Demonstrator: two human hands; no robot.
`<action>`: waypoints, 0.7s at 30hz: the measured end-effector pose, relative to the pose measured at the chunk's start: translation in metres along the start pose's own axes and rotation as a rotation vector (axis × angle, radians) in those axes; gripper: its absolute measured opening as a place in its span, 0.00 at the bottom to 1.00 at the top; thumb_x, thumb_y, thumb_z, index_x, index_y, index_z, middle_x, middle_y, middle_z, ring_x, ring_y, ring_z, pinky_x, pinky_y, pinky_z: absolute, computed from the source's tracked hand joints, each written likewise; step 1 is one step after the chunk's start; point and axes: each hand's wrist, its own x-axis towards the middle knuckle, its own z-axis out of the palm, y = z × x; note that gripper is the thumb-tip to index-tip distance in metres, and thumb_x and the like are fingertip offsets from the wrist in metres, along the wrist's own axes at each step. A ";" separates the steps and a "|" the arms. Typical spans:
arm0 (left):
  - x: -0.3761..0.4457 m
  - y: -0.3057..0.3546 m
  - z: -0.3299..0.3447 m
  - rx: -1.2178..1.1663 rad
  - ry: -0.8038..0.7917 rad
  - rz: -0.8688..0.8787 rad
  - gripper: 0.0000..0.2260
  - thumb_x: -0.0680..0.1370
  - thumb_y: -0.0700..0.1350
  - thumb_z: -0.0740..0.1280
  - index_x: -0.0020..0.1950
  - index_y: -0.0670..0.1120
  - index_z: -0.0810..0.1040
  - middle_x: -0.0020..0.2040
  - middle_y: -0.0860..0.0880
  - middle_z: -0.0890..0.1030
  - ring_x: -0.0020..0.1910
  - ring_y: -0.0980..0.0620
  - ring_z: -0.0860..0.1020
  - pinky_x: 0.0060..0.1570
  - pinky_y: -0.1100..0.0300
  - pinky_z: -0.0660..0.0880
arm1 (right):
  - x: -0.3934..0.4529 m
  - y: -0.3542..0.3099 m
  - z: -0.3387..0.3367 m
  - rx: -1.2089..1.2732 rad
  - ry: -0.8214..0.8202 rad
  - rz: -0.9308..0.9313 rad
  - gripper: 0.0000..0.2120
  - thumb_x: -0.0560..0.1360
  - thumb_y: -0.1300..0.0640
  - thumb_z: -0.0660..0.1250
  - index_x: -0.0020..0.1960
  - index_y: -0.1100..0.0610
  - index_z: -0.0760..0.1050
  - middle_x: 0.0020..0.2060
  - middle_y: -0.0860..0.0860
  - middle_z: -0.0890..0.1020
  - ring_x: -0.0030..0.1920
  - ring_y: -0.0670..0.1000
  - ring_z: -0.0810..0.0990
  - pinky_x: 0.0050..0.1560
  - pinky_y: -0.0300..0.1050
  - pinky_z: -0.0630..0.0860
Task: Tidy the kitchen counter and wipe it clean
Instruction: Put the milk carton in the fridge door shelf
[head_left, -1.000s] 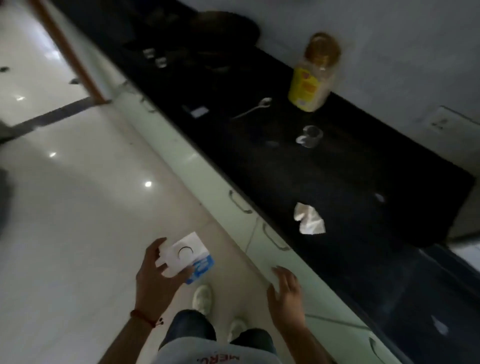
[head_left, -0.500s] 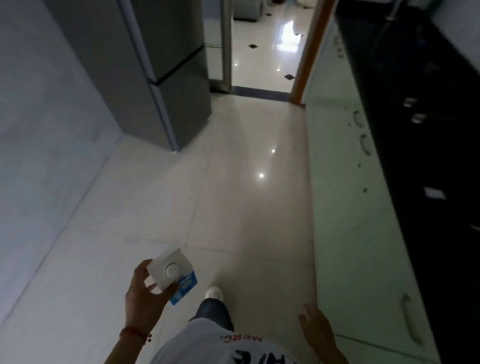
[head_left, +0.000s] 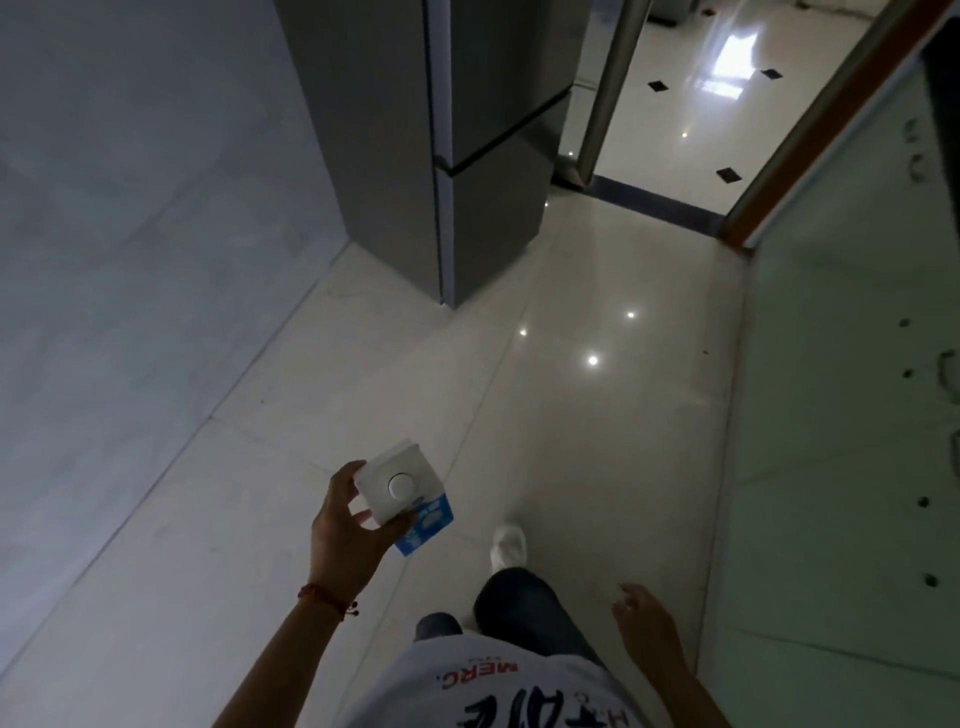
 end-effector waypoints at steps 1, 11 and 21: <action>0.017 0.004 0.002 -0.005 0.011 -0.001 0.29 0.65 0.36 0.75 0.63 0.41 0.67 0.61 0.41 0.75 0.57 0.50 0.72 0.52 0.47 0.78 | 0.014 -0.012 -0.003 0.010 0.001 0.008 0.16 0.75 0.62 0.62 0.62 0.64 0.71 0.58 0.63 0.78 0.57 0.59 0.77 0.52 0.45 0.70; 0.177 0.046 -0.009 -0.064 0.188 -0.132 0.29 0.65 0.36 0.75 0.61 0.47 0.67 0.61 0.41 0.75 0.57 0.49 0.72 0.54 0.47 0.77 | 0.173 -0.193 -0.054 -0.058 -0.102 -0.177 0.16 0.77 0.60 0.60 0.64 0.62 0.70 0.59 0.61 0.77 0.58 0.57 0.76 0.54 0.43 0.70; 0.316 0.062 -0.050 -0.078 0.391 -0.237 0.28 0.65 0.33 0.74 0.62 0.41 0.67 0.61 0.36 0.75 0.53 0.46 0.73 0.52 0.49 0.74 | 0.285 -0.416 -0.075 -0.127 -0.072 -0.431 0.15 0.76 0.59 0.62 0.62 0.61 0.72 0.57 0.61 0.79 0.57 0.58 0.78 0.56 0.45 0.72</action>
